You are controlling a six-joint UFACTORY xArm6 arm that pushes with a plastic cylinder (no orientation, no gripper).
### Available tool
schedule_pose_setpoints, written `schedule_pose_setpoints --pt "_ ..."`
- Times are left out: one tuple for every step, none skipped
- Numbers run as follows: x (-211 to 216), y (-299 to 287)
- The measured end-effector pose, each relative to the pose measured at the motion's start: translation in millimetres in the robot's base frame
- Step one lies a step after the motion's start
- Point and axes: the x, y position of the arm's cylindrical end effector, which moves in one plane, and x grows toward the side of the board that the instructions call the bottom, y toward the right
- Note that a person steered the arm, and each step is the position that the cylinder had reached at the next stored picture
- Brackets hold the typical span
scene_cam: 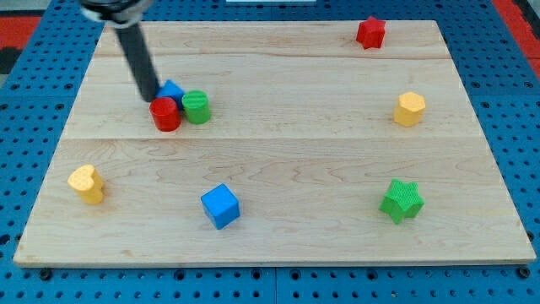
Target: Go and point your hand at the top center of the board
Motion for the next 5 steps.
schedule_pose_setpoints --pt "-5.2 -15.0" --pt "-50.8 -30.2" --pt "-118.3 17.9" --pt "-170.2 70.2" --pt "-170.9 106.1"
